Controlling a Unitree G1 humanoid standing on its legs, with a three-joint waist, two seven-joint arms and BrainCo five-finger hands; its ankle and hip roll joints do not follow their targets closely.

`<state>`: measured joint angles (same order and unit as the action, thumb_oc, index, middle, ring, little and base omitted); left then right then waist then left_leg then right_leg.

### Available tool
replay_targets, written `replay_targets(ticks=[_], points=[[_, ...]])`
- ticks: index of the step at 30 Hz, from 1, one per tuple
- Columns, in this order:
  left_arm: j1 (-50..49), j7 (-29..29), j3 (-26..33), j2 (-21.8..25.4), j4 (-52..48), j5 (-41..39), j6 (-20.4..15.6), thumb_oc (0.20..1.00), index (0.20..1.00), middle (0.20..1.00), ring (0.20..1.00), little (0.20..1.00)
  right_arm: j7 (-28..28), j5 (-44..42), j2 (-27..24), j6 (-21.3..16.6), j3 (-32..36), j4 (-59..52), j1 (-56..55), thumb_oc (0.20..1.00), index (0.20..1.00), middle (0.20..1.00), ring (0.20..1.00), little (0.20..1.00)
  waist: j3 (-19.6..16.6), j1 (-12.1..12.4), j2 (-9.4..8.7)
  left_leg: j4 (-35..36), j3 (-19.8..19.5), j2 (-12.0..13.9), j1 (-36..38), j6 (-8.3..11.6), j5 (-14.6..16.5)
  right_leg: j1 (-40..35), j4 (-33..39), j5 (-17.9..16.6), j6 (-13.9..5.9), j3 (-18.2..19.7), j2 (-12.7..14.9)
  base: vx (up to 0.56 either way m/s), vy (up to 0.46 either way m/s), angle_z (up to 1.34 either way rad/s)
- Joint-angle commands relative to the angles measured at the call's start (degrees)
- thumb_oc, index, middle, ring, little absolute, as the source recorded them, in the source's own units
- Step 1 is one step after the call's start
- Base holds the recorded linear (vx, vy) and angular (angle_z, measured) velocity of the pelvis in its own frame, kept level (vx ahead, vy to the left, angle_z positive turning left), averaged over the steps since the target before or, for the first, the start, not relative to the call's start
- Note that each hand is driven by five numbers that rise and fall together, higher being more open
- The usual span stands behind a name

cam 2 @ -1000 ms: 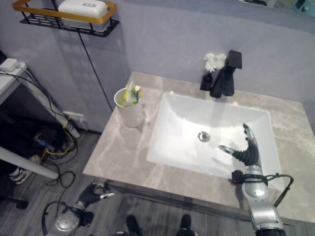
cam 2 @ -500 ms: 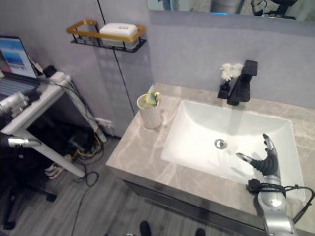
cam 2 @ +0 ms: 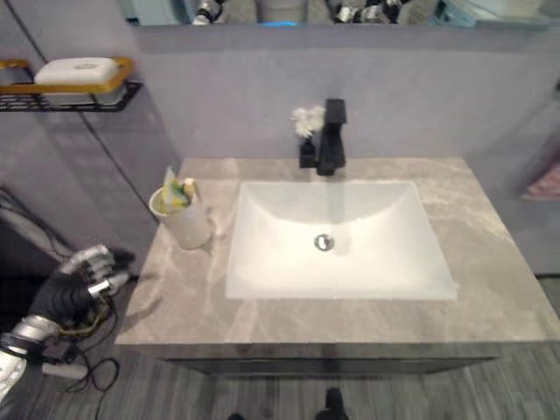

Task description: Put brush and paste in cup on sink, flatten towel.

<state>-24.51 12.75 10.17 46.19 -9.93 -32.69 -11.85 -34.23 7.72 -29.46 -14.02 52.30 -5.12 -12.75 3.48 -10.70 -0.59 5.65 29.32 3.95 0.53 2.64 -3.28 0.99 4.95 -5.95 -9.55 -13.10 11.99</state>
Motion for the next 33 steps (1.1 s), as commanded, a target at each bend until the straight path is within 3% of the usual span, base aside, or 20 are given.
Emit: replay_targets(ticks=[1, 2, 4, 5, 7, 8, 10, 11, 12, 13, 15, 16, 17, 18, 19, 21, 23, 24, 26, 33], points=[[2.6, 0.9, 3.3, 1.2, -2.3, -3.2, -2.2, 0.2, 0.2, 0.2, 0.2, 0.2, -7.0, -6.5, -0.9, -2.9, 4.0, 9.1, 2.1, 1.0, 1.0, 1.0, 1.0, 1.0, 0.7, 1.3, 1.08, -0.7, -2.4, -0.7, 2.2, -0.07, 3.6, 2.0, -1.8, -4.0, -2.63, -2.4, 0.7, 0.0, 0.0, 0.0], [2.7, 1.0, 3.2, 1.3, -2.3, -3.3, -2.1, 0.2, 0.2, 0.2, 0.2, 0.2, -7.3, -6.7, -1.4, -3.2, 4.0, 9.8, 2.0, 1.0, 1.0, 1.0, 1.0, 1.0, 0.6, 1.4, 1.11, -0.7, -2.4, -0.7, 2.2, -0.07, 3.6, 2.0, -1.8, -4.0, -2.63, -2.4, 0.7, 0.01, 0.0, 0.04], [2.3, 1.8, 2.7, 1.7, -1.9, -5.0, -2.2, 0.2, 0.2, 0.2, 0.2, 0.2, -9.0, -8.7, -3.4, -0.8, 4.0, 24.0, -1.7, 1.0, 1.0, 1.0, 1.0, 1.0, 0.7, 1.3, 1.29, -0.7, -2.6, -0.8, 2.0, 0.11, 3.5, 2.1, -1.6, -4.4, -2.74, -2.3, 0.7, 0.0, 0.001, 0.02], [2.4, 2.2, 2.1, 2.6, -1.5, -5.5, -2.4, 0.2, 0.2, 0.2, 0.2, 0.2, -8.6, -13.3, -3.3, 0.3, 3.1, 35.4, -2.8, 1.0, 1.0, 1.0, 1.0, 1.0, 0.9, 1.3, 1.33, -0.7, -2.7, -0.7, 1.9, 0.28, 3.5, 2.1, -1.5, -4.5, -2.69, -2.4, 0.6, 0.0, 0.0, 0.0], [2.9, 2.6, 1.2, 2.7, -1.4, -7.0, -2.4, 0.2, 0.2, 0.2, 0.2, 0.2, -5.3, -22.6, -2.7, -1.8, 1.2, 46.3, -1.9, 1.0, 1.0, 1.0, 1.0, 1.0, 1.0, 1.5, 1.56, -0.7, -2.9, -0.8, 1.7, 0.47, 3.3, 2.0, -1.3, -4.3, -2.55, -2.7, 0.6, 0.0, -0.003, 0.02], [3.3, 2.9, 0.5, 2.8, -1.2, -7.4, -2.2, 0.2, 0.2, 0.2, 0.2, 0.2, -2.4, -29.2, -2.0, -2.1, 0.4, 55.3, -1.7, 1.0, 1.0, 1.0, 1.0, 1.0, 1.2, 1.8, 1.59, -0.7, -3.1, -0.7, 1.6, 0.57, 3.3, 1.9, -1.3, -4.2, -2.46, -3.0, 0.5, 0.0, 0.0, 0.0], [4.1, 3.3, -0.4, 3.0, -0.9, -8.0, -1.9, 0.2, 0.2, 0.2, 0.2, 0.2, 1.8, -34.3, -2.8, -2.9, -0.7, 61.0, -1.8, 1.0, 1.0, 1.0, 1.0, 1.0, 1.4, 2.0, 1.49, -0.7, -3.4, -0.7, 1.5, 0.66, 3.2, 1.8, -1.2, -4.1, -2.37, -3.2, 0.5, -0.01, -0.007, 0.03], [4.6, 3.3, -0.8, 3.0, -0.8, -8.0, -2.0, 0.2, 0.2, 0.2, 0.2, 0.2, 7.3, -39.6, -2.8, -2.1, -2.9, 68.2, -1.4, 1.0, 1.0, 1.0, 1.0, 1.0, 1.7, 2.3, 1.57, -0.7, -3.4, -0.7, 1.4, 0.83, 3.0, 1.8, -1.1, -4.0, -2.3, -3.5, 0.5, -0.03, -0.015, 0.04], [5.7, 4.0, -1.9, 2.6, -0.7, -8.1, -1.5, 0.2, 0.2, 0.2, 0.2, 0.2, 12.2, -43.3, -2.6, -0.4, -5.1, 74.3, -1.2, 1.0, 1.0, 1.0, 1.0, 1.0, 2.0, 2.5, 1.68, -0.7, -3.5, -0.7, 1.3, 0.96, 2.9, 1.8, -1.0, -4.0, -2.21, -3.7, 0.5, -0.07, -0.044, 0.05], [6.9, 5.7, -3.4, 2.6, -0.7, -8.6, -0.5, 0.2, 0.2, 0.2, 0.2, 0.2, 22.1, -45.6, -1.4, 5.9, -11.5, 86.1, 0.2, 1.0, 1.0, 1.0, 1.0, 1.0, 2.6, 3.5, 1.96, -0.7, -3.6, -0.6, 1.0, 1.23, 2.5, 1.7, -0.9, -3.8, -2.03, -4.4, 0.5, -0.06, -0.053, 0.05], [7.5, 6.4, -4.2, 2.3, -1.4, -9.2, -0.1, 0.2, 0.2, 0.2, 0.2, 0.2, 25.6, -39.5, 0.0, 9.6, -18.3, 89.7, 1.3, 1.0, 1.0, 1.0, 1.0, 1.0, 3.0, 4.3, 2.31, -0.7, -3.6, -0.5, 0.8, 1.43, 2.0, 1.6, -0.9, -3.7, -1.84, -4.9, 0.4, -0.04, -0.044, 0.1], [7.3, 6.4, -3.9, 2.4, -1.4, -9.2, -0.1, 0.2, 0.2, 0.2, 0.2, 0.2, 25.7, -39.5, 0.0, 9.5, -18.5, 89.9, 1.5, 1.0, 1.0, 1.0, 1.0, 1.0, 3.0, 4.2, 2.22, -0.7, -3.7, -0.5, 0.8, 1.44, 2.0, 1.6, -0.9, -3.7, -1.83, -4.9, 0.5, -0.03, -0.029, 0.07], [7.5, 7.0, -4.1, 2.0, -1.6, -9.3, 0.7, 0.2, 0.2, 0.2, 0.2, 0.2, 30.0, -35.2, 1.9, 11.5, -23.3, 91.4, 1.9, 1.0, 1.0, 1.0, 1.0, 1.0, 3.2, 4.5, 2.37, -0.7, -3.7, -0.4, 0.7, 1.57, 1.8, 1.6, -0.9, -3.6, -1.7, -5.1, 0.4, -0.04, -0.046, 0.05], [8.3, 8.0, -5.0, 1.5, -2.0, -8.8, 1.7, 0.2, 0.2, 0.2, 0.2, 0.2, 31.7, -19.3, 4.9, 12.9, -35.5, 91.4, 3.3, 1.0, 1.0, 1.0, 1.0, 1.0, 3.4, 5.5, 2.86, -0.7, -3.9, -0.2, 0.4, 1.74, 1.3, 1.6, -0.8, -3.5, -1.44, -5.3, 0.4, -0.05, -0.082, 0.07], [8.3, 8.7, -4.8, 1.6, -2.6, -8.4, 1.4, 0.2, 0.2, 0.2, 0.2, 0.2, 36.4, -6.0, 7.4, 10.6, -49.7, 84.3, 3.5, 1.0, 1.0, 1.0, 1.0, 1.0, 3.5, 5.9, 3.03, -0.7, -4.3, 0.0, 0.2, 1.95, 0.8, 1.6, -0.7, -3.2, -1.01, -5.3, 0.3, -0.03, -0.07, 0.09], [8.0, 9.3, -4.6, 1.8, -3.1, -7.8, 1.1, 0.2, 0.2, 0.2, 0.2, 0.2, 38.3, -3.4, 8.2, 10.3, -53.7, 82.2, 3.1, 1.0, 1.0, 1.0, 1.0, 1.0, 3.5, 6.2, 3.08, -0.7, -4.6, 0.1, 0.2, 2.11, 0.6, 1.3, -0.6, -2.9, -0.88, -5.5, 0.2, 0.0, -0.049, 0.09], [8.0, 7.3, -4.1, 1.4, -3.5, -4.9, 0.3, 0.2, 0.2, 0.2, 0.2, 0.2, 36.1, -2.4, 9.1, 10.2, -55.4, 79.1, 4.0, 1.0, 1.0, 1.0, 1.0, 1.0, 2.9, 6.8, 3.73, -0.7, -6.2, 0.1, 0.5, 2.88, 1.3, 0.3, -0.4, -1.5, -1.23, -5.5, 0.1, 0.06, -0.041, 0.2], [8.0, 7.2, -4.0, 1.4, -3.5, -4.8, 0.3, 0.2, 0.2, 0.2, 0.2, 0.2, 36.0, -2.3, 9.1, 10.3, -55.4, 79.0, 4.1, 1.0, 1.0, 1.0, 1.0, 1.0, 3.2, 6.7, 3.6, -0.7, -5.3, 0.2, 0.0, 2.44, 0.2, 0.7, -0.4, -2.3, -0.6, -6.2, 0.2, 0.0, -0.04, 0.29], [11.3, 2.6, -5.5, -2.0, -1.8, -2.1, -1.5, 0.2, 0.2, 0.2, 0.2, 0.2, 33.4, 4.8, 7.4, 8.7, -63.7, 69.8, 7.7, 1.0, 1.0, 1.0, 1.0, 1.0, 4.1, 7.4, 4.5, -0.7, -6.0, 0.1, -1.1, 2.78, -0.6, 1.3, -0.3, -2.2, -0.43, -6.3, 0.2, -0.09, -0.041, 0.17], [14.8, 0.9, -8.4, -3.4, 0.5, -0.2, -1.7, 0.2, 0.2, 0.2, 0.2, 0.2, 32.5, 3.5, 6.0, 8.8, -64.4, 65.2, 8.7, 1.0, 1.0, 1.0, 1.0, 1.0, 5.4, 7.5, 5.84, -0.7, -6.7, 0.3, -3.6, 3.34, -1.9, 3.1, -0.2, -2.0, -0.05, -6.9, 0.1, -0.04, -0.036, 0.08]])
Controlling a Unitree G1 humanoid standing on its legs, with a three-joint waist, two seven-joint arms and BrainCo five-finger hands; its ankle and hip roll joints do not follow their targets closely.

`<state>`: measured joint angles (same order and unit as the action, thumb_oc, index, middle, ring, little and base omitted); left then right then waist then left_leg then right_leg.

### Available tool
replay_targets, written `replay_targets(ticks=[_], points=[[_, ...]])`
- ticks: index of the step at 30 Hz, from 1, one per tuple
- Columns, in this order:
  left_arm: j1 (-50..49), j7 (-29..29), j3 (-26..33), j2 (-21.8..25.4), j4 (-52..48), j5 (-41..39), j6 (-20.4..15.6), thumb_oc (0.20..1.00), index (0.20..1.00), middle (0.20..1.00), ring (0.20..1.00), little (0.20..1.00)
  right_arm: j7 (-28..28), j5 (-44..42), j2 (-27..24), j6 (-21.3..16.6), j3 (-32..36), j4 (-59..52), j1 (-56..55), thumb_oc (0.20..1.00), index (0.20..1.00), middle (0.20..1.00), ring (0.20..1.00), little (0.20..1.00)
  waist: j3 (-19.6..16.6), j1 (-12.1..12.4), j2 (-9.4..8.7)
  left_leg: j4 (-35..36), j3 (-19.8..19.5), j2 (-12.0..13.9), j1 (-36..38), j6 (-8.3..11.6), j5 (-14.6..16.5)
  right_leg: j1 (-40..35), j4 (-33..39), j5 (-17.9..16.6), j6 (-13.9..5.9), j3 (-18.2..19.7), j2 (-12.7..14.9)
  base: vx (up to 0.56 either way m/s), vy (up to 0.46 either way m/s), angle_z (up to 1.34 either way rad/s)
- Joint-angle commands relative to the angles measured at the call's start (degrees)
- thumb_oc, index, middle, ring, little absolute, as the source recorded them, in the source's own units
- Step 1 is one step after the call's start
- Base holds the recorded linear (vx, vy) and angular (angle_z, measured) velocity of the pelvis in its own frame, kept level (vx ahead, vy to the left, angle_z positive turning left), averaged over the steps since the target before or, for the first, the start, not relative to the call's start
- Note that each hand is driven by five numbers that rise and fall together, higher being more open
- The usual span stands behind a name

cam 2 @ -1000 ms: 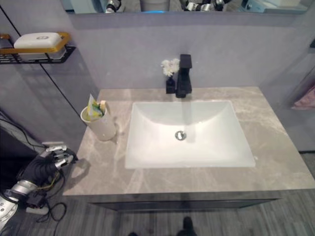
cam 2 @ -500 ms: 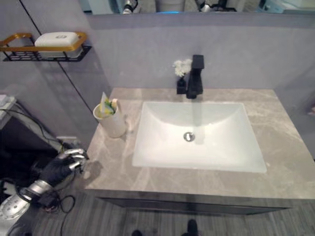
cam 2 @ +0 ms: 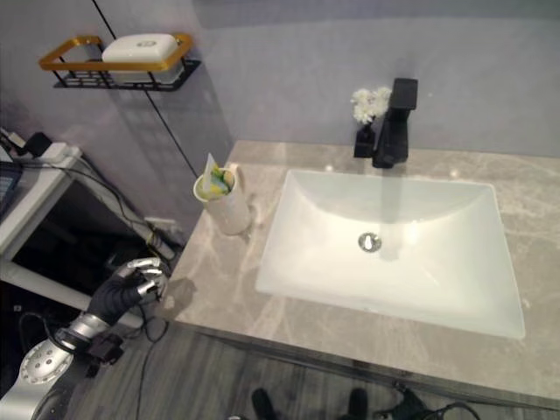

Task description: Put brush and paste in cup on sink, flatten towel.

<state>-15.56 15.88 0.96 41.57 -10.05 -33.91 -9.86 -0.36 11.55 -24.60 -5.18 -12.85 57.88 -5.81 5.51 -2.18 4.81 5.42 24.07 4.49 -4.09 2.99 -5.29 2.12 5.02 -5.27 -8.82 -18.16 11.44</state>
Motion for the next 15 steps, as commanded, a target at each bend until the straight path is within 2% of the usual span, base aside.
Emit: replay_targets(ticks=[1, 5, 6, 8, 10, 15], points=[[6.6, -2.5, 0.5, 1.0, 0.8, 1.0, -3.6, 0.2, 0.2, 0.2, 0.2, 0.2, -1.6, -0.2, 1.1, 0.1, 0.6, 2.4, 2.0, 1.0, 1.0, 1.0, 1.0, 1.0, 3.6, -1.0, 0.6, -0.4, -1.6, -0.2, 0.6, 3.06, 0.0, 2.3, -0.3, -2.7, -0.7, -1.9, 0.6, -0.03, -0.02, 0.0], [8.8, -3.3, -0.3, 0.2, 1.3, 1.7, -3.7, 0.2, 0.2, 0.2, 0.2, 0.2, -1.9, 1.1, 1.0, 0.1, -1.2, 2.0, 2.8, 1.0, 1.0, 1.0, 1.0, 1.0, 4.3, -1.1, 1.2, -0.4, -1.6, 0.1, -0.4, 3.34, -0.4, 3.3, -0.5, -2.8, -0.52, -2.0, 0.5, -0.01, -0.02, -0.01], [9.4, -3.6, -0.9, -0.1, 1.6, 1.8, -3.9, 0.2, 0.2, 0.2, 0.2, 0.2, -1.8, 1.9, 0.9, 0.0, -2.2, 1.7, 3.0, 1.0, 1.0, 1.0, 1.0, 1.0, 4.4, -1.1, 1.35, -0.4, -2.4, 0.2, -0.1, 3.96, 0.6, 3.1, -0.5, -1.9, -1.11, -1.3, 0.4, -0.02, -0.032, 0.0], [11.5, -4.0, -2.0, -0.5, 2.6, 2.3, -4.1, 0.2, 0.2, 0.2, 0.2, 0.2, -1.7, 2.6, 0.6, -0.2, -3.4, 0.9, 3.1, 1.0, 1.0, 1.0, 1.0, 1.0, 5.4, -1.6, 1.71, -0.4, -1.3, 0.6, -1.2, 3.76, -0.9, 4.3, -0.6, -2.7, -0.28, -1.9, 0.4, -0.06, -0.044, -0.01], [12.0, -4.1, -2.4, -0.7, 2.8, 2.5, -4.2, 0.2, 0.2, 0.2, 0.2, 0.2, -1.7, 2.6, 0.6, -0.1, -3.5, 0.7, 3.1, 1.0, 1.0, 1.0, 1.0, 1.0, 5.3, -1.6, 1.86, -0.4, -2.2, 0.6, -0.9, 4.36, 0.2, 4.0, -0.5, -1.9, -0.82, -1.1, 0.3, 0.07, -0.014, -0.01], [15.3, -5.3, -4.7, -2.2, 4.3, 3.7, -4.5, 0.2, 0.2, 0.2, 0.2, 0.2, -2.8, -0.5, 0.4, -0.1, -1.9, 0.2, 3.2, 1.0, 1.0, 1.0, 1.0, 1.0, 6.0, -2.6, 2.31, -0.4, -1.9, 1.1, -2.1, 4.91, -0.6, 5.5, -0.7, -1.8, -0.5, -0.6, -0.1, 0.01, -0.025, -0.01]])
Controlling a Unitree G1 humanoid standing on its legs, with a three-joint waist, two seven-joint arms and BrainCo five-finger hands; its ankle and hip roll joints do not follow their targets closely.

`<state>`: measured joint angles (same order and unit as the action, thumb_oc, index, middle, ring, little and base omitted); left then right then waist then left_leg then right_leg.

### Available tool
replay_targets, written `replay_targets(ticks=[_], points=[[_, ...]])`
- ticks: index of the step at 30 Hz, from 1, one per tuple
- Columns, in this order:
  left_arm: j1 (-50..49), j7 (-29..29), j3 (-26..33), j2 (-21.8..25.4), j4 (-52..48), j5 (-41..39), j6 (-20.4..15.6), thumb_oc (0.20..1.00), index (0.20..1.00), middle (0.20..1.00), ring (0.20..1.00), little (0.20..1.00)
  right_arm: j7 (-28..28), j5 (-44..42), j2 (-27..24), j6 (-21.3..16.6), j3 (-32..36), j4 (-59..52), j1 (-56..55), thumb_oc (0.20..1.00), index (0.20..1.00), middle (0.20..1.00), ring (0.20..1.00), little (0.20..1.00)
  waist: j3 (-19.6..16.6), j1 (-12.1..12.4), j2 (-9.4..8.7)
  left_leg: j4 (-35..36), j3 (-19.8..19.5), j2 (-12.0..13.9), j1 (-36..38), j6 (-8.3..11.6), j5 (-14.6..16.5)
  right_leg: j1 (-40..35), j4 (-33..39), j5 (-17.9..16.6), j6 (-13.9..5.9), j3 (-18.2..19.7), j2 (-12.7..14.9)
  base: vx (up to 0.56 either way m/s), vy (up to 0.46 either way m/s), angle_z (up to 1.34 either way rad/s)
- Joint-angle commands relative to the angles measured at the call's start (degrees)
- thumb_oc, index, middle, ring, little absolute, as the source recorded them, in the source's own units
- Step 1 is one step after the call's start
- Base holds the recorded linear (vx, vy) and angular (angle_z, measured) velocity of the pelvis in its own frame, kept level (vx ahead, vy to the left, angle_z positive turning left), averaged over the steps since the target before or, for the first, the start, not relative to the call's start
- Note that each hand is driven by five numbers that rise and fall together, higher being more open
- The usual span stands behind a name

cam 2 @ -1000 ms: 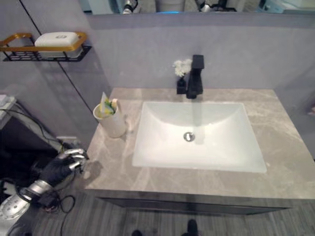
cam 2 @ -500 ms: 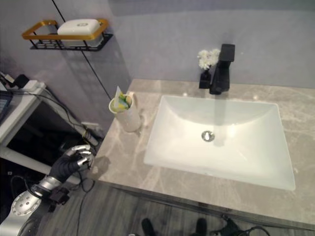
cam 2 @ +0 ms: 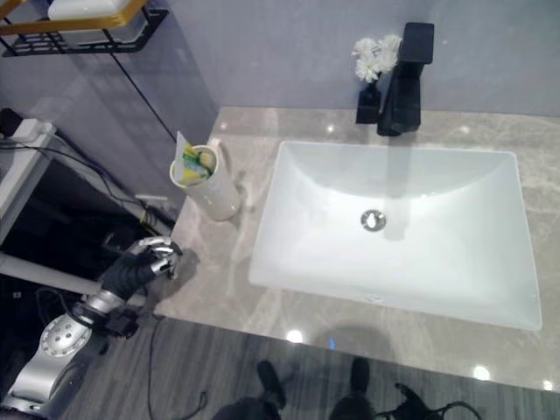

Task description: Put brush and paste in cup on sink, flatten towel.

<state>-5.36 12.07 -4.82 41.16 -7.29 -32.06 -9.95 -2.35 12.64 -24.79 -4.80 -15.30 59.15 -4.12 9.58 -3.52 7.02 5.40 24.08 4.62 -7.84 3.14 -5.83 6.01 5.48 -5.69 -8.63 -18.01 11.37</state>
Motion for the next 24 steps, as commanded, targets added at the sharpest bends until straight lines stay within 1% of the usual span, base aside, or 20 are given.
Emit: replay_targets(ticks=[1, 7, 9, 12, 13, 21, 24], points=[[5.4, -1.9, 0.9, -2.3, 2.3, 2.2, -4.5, 0.2, 0.2, 0.2, 0.2, 0.2, -0.9, -2.1, 0.8, -0.6, 0.8, -0.8, 1.3, 1.0, 1.0, 1.0, 1.0, 1.0, 2.1, -1.4, 0.04, -0.4, -1.9, 1.1, 1.5, 4.83, -0.1, 1.7, -1.1, -1.3, -0.64, -0.7, -0.1, 0.0, -0.03, 0.01], [8.6, -4.1, -0.3, -4.1, 6.9, 4.5, -4.9, 0.2, 0.2, 0.2, 0.2, 0.2, -1.1, -2.7, 0.3, -0.2, 0.6, 1.1, 2.2, 1.0, 1.0, 1.0, 1.0, 1.0, 2.8, -1.7, -0.2, -0.4, -1.8, 1.7, 1.1, 5.11, -0.3, 2.1, -1.2, -1.1, -0.29, -0.6, -0.6, -0.02, -0.02, -0.03], [10.4, -5.6, -0.1, -4.8, 10.1, 6.1, -5.1, 0.2, 0.2, 0.2, 0.2, 0.2, -1.4, -4.1, 0.2, -0.1, 1.2, 1.7, 2.4, 1.0, 1.0, 1.0, 1.0, 1.0, 3.2, -2.2, -0.13, -0.4, -1.4, 1.9, 1.0, 5.17, -0.4, 2.7, -1.1, -1.2, -0.17, -0.2, -0.9, 0.0, 0.0, 0.0], [12.2, -6.7, -0.4, -5.3, 11.5, 6.9, -5.1, 0.2, 0.2, 0.2, 0.2, 0.2, -1.4, -4.8, 0.5, 0.0, 1.2, 1.5, 2.5, 1.0, 1.0, 1.0, 1.0, 1.0, 3.4, -2.5, -0.04, -0.4, -1.3, 2.1, 0.6, 5.32, -0.5, 3.3, -1.1, -1.3, -0.15, 0.0, -1.0, -0.02, -0.003, -0.04], [14.2, -7.4, -1.0, -5.4, 13.2, 7.9, -5.4, 0.2, 0.2, 0.2, 0.2, 0.2, -1.5, -5.6, 0.8, 0.1, 1.0, 1.7, 2.9, 1.0, 1.0, 1.0, 1.0, 1.0, 3.5, -3.0, 0.04, -0.4, -1.0, 2.2, 0.4, 5.39, -0.6, 3.8, -1.1, -1.4, -0.11, 0.4, -1.2, 0.0, 0.0, 0.0], [18.7, -8.9, -3.2, -6.2, 14.8, 8.6, -6.0, 0.2, 0.2, 0.2, 0.2, 0.2, -2.1, -7.2, 1.0, 0.0, 0.5, 1.4, 3.8, 1.0, 1.0, 1.0, 1.0, 1.0, 3.6, -4.1, 0.28, -0.4, -0.2, 2.5, -0.6, 5.73, -1.0, 5.4, -0.9, -1.9, -0.1, 1.6, -1.4, -0.01, 0.002, -0.08], [18.1, -8.6, -3.1, -5.7, 13.9, 8.4, -6.0, 0.2, 0.2, 0.2, 0.2, 0.2, -2.1, -7.5, 0.8, 0.1, 0.9, 1.5, 3.7, 1.0, 1.0, 1.0, 1.0, 1.0, 3.6, -4.1, 0.32, -0.4, -0.1, 2.6, -0.6, 5.73, -0.9, 5.7, -0.9, -1.9, -0.03, 1.8, -1.5, 0.0, -0.003, -0.01]])
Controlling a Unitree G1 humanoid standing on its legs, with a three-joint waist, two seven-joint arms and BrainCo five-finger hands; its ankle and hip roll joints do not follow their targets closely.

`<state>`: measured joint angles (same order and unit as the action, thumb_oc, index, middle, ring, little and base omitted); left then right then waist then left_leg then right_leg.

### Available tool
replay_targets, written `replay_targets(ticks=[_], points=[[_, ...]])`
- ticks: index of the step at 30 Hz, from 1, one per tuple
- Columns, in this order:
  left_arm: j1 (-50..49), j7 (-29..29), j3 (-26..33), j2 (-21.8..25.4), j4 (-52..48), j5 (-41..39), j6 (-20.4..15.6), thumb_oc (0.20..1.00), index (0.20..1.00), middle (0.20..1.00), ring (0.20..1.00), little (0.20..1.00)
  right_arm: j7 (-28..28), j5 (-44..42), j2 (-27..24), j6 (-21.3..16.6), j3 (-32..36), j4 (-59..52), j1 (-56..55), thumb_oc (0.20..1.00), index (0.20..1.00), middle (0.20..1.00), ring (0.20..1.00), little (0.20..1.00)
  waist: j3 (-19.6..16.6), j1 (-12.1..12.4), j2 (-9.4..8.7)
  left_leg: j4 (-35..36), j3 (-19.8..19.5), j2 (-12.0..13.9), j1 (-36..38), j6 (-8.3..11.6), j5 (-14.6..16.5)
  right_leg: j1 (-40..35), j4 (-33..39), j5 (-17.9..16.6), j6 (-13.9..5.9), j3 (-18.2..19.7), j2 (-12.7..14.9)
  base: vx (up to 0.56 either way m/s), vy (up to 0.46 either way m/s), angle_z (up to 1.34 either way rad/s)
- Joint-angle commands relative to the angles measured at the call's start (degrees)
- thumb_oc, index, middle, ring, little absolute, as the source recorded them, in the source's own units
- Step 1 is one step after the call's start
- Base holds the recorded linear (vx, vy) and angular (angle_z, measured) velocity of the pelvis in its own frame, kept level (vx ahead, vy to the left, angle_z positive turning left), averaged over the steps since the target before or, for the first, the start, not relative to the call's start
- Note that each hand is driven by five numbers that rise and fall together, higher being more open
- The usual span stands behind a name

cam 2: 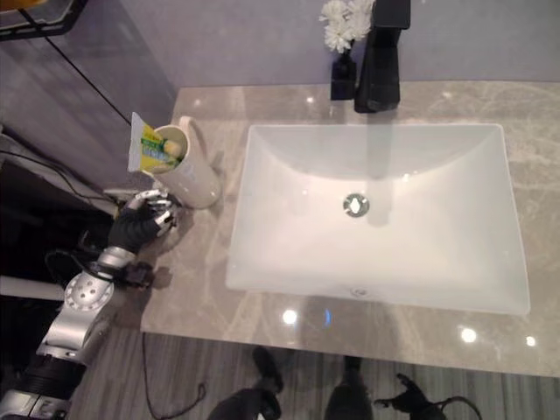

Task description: Put brush and paste in cup on sink, flatten towel.

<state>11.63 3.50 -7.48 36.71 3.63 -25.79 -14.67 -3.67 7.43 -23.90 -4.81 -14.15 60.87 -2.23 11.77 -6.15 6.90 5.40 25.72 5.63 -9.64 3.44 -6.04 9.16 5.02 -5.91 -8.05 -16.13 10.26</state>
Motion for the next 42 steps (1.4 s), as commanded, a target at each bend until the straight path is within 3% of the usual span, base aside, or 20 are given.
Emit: replay_targets(ticks=[1, 8, 15, 28, 42], points=[[0.7, 0.3, -0.2, -1.2, 2.3, 2.0, -1.2, 0.2, 0.2, 0.2, 0.2, 0.2, -0.8, -2.5, -0.1, 0.0, 0.0, -0.1, 1.6, 1.0, 1.0, 1.0, 1.0, 1.0, 1.4, -1.4, 0.5, -0.4, -1.8, 1.6, 1.2, 5.45, -0.7, 2.6, -0.5, -1.6, -0.55, 0.0, -0.4, 0.0, 0.0, 0.0], [-6.1, 4.1, 1.2, 1.1, -2.3, 1.3, -0.7, 0.2, 0.2, 0.2, 0.2, 0.2, -0.5, -2.3, -0.2, 0.2, 1.7, 2.8, 1.3, 1.0, 1.0, 1.0, 1.0, 1.0, 1.3, -0.9, 1.28, -0.4, -1.4, 1.7, 1.5, 5.53, -0.6, 2.7, -0.3, -1.4, -0.39, 0.6, -0.7, 0.0, 0.003, -0.05], [-4.7, 3.3, 0.3, 0.2, -1.8, 2.0, -0.9, 0.2, 0.2, 0.2, 0.2, 0.2, -0.5, -2.3, 0.0, 0.2, 1.4, 2.7, 1.3, 1.0, 1.0, 1.0, 1.0, 1.0, 1.3, -1.2, 1.44, -0.4, -1.3, 1.9, 1.7, 5.57, -0.7, 2.7, -0.4, -1.2, -0.04, 0.9, -1.0, 0.0, -0.001, -0.05], [8.4, -5.8, -0.8, -1.8, 6.6, 4.9, -2.5, 0.2, 0.2, 0.2, 0.2, 0.2, -1.8, -3.4, 0.4, 0.3, -0.9, 1.2, 2.8, 1.0, 1.0, 1.0, 1.0, 1.0, 2.4, -3.3, 1.22, -0.4, -0.7, 2.1, 0.0, 5.86, -1.1, 5.2, -0.5, -2.0, -0.05, 1.9, -1.4, 0.0, -0.003, -0.02], [22.4, -12.4, -3.2, 4.6, 16.4, 7.2, -2.8, 0.2, 0.2, 0.2, 0.2, 0.2, -2.9, -5.0, -0.5, 0.3, -1.9, 0.7, 4.0, 1.0, 1.0, 1.0, 1.0, 1.0, 2.8, -4.8, 0.5, -0.4, 0.2, 2.6, -1.5, 6.39, -1.3, 7.7, -0.4, -2.8, -0.23, 3.3, -2.0, 0.01, -0.008, -0.06]])
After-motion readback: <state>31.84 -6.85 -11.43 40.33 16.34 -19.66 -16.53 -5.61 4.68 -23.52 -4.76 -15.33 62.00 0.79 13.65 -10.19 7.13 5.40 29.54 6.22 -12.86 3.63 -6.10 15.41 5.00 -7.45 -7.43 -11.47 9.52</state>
